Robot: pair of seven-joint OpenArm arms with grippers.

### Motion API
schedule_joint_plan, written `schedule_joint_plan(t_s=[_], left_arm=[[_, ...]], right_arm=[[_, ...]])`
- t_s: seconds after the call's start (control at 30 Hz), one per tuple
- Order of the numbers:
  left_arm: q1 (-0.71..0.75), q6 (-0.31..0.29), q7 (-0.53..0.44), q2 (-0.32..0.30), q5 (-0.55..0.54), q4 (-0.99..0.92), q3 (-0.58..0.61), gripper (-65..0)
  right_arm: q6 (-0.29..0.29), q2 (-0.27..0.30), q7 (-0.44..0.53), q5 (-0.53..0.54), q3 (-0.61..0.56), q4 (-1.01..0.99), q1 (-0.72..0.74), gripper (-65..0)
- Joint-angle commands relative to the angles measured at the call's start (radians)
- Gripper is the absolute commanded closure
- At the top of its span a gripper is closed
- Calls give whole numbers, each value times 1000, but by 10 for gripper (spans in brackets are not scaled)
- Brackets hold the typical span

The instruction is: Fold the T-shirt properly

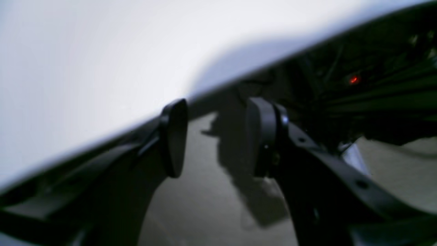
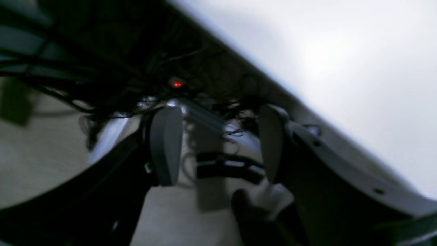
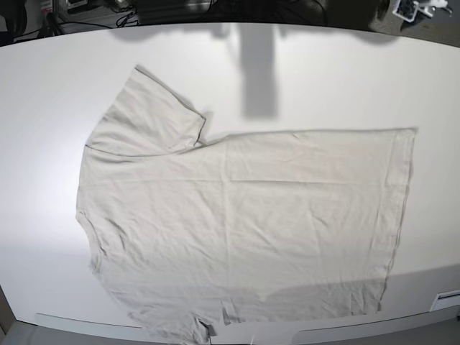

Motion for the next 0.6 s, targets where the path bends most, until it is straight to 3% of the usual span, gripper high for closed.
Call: schedule_joint_plan(t_s=[0.0, 0.17, 0.33, 0.57], left_arm=[[11, 5, -27, -23, -1, 45, -6, -279], [-28, 5, -10, -124, 84, 138, 41, -279], [-170, 8, 167, -212, 123, 133, 166, -279], [-361, 8, 224, -264, 199, 122, 276, -279]], right_arm=[[-8, 17, 1, -21, 0, 43, -16, -356], [-8, 73, -79, -141, 0, 150, -5, -356], [-8, 80, -140, -145, 0, 201, 51, -356], [-6, 80, -220, -145, 0, 201, 119, -356]])
